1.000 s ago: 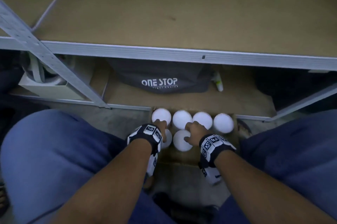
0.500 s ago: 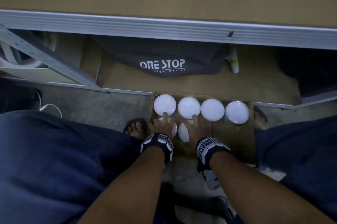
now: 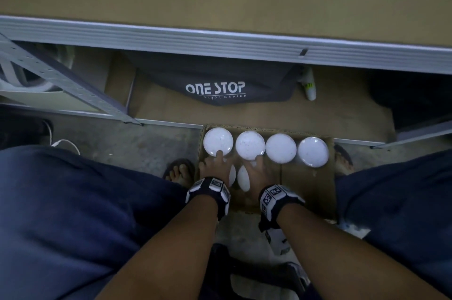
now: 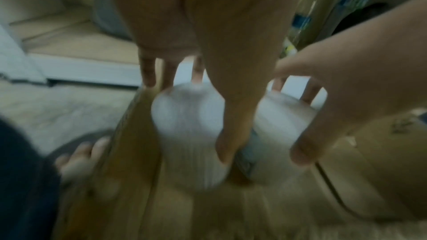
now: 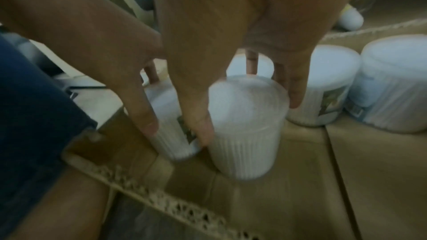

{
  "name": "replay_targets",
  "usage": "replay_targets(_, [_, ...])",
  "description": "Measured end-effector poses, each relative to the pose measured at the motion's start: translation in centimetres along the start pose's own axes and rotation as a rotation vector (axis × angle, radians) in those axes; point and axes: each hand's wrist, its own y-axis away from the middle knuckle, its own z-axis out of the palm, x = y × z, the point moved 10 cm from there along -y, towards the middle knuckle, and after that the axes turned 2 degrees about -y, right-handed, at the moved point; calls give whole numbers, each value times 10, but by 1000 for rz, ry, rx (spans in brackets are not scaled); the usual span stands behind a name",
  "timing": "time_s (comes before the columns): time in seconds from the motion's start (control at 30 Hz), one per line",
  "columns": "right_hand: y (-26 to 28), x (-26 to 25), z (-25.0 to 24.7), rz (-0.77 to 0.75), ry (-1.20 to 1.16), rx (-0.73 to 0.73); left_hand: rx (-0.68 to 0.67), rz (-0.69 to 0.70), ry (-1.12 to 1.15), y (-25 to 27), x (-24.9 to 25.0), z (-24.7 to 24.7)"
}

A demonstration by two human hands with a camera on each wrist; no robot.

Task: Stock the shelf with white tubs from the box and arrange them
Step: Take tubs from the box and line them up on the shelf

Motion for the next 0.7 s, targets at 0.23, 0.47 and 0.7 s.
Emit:
replay_targets(0.23, [31, -10, -60, 37, 48, -66, -140, 57, 81, 19, 2, -43])
replay_targets(0.47, [84, -29, -158, -38, 58, -6, 0, 231, 33, 67, 14, -159])
replay_targets(0.7, [158, -37, -253, -79, -21, 233, 186, 272, 198, 140, 0, -263])
